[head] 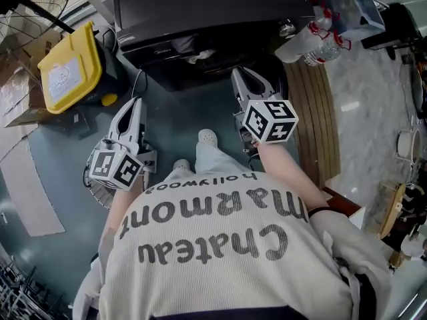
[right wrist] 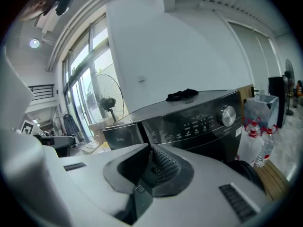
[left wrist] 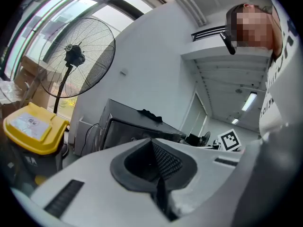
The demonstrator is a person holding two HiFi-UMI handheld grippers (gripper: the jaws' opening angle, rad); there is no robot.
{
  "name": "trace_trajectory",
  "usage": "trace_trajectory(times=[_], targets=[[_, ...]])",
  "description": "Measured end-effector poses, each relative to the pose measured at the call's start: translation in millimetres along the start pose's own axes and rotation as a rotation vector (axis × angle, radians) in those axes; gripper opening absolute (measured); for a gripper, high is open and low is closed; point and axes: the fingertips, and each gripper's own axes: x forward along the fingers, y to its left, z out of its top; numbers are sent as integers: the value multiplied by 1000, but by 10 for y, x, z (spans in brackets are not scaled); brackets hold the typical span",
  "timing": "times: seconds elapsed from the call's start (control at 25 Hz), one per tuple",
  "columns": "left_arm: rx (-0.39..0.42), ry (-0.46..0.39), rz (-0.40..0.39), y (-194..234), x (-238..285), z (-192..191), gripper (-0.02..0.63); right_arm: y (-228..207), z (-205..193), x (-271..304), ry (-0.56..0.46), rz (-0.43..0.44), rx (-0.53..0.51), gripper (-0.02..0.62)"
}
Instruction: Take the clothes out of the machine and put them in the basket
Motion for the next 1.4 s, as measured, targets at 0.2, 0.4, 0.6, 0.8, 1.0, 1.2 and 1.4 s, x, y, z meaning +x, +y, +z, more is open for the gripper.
trace_trajectory(times=[0.2, 0.4, 0.6, 0.8, 1.0, 1.2, 1.4], targets=[[27, 10, 95, 97, 274, -378, 8, -135, -309, 469, 80, 96, -90, 46], [61, 34, 88, 251, 615, -922, 8, -229, -939, 959, 144, 157, -185, 46], [88, 79, 49, 578, 986, -1645, 8, -430, -1584, 1545, 141, 127, -147, 48], [91, 58, -20, 877, 1337, -2275, 8, -759, -2180, 2172, 95, 43, -104, 47], [141, 18, -94, 1101, 1563, -2665, 8, -976, -2769, 2750, 136, 31, -193, 48], [142, -1, -63, 1426, 1702, -2939, 8, -1209, -3050, 3201, 183, 45, -347, 50], [127, -7, -50, 1577, 1743, -3162, 8, -1452, -3016, 3393, 136, 40, -243, 258]])
